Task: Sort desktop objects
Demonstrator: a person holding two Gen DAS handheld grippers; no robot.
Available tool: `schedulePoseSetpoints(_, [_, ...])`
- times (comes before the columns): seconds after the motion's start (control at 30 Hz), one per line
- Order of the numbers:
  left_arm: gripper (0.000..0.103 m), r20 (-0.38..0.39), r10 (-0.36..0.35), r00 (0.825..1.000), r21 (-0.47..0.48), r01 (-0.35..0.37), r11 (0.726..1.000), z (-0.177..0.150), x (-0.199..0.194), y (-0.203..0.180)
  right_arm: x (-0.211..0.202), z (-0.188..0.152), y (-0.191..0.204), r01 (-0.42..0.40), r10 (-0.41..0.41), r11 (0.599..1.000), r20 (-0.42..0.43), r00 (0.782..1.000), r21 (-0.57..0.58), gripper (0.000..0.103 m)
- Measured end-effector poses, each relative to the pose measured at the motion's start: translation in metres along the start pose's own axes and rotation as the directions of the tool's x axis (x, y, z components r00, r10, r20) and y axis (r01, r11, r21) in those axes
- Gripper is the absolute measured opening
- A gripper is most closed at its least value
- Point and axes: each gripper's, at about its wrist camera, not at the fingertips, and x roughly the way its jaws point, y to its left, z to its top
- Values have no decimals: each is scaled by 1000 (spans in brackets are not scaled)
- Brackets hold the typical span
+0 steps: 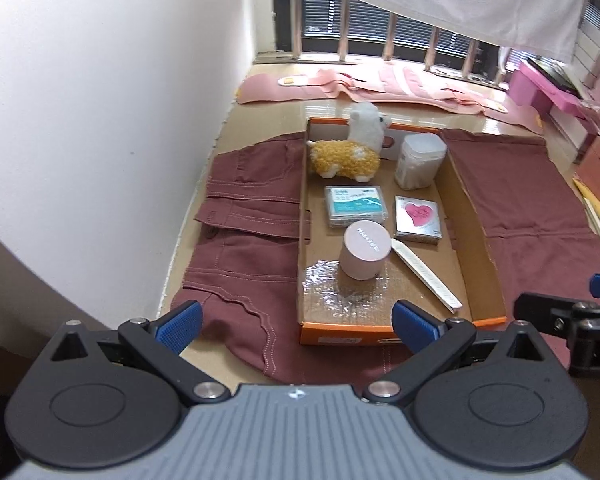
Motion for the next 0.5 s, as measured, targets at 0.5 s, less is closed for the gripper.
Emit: schedulePoseSetpoints(0.5, [103, -3, -51, 999, 13, 51, 999, 5, 6, 5, 14, 6, 7, 33, -32, 999, -7, 999, 36, 103])
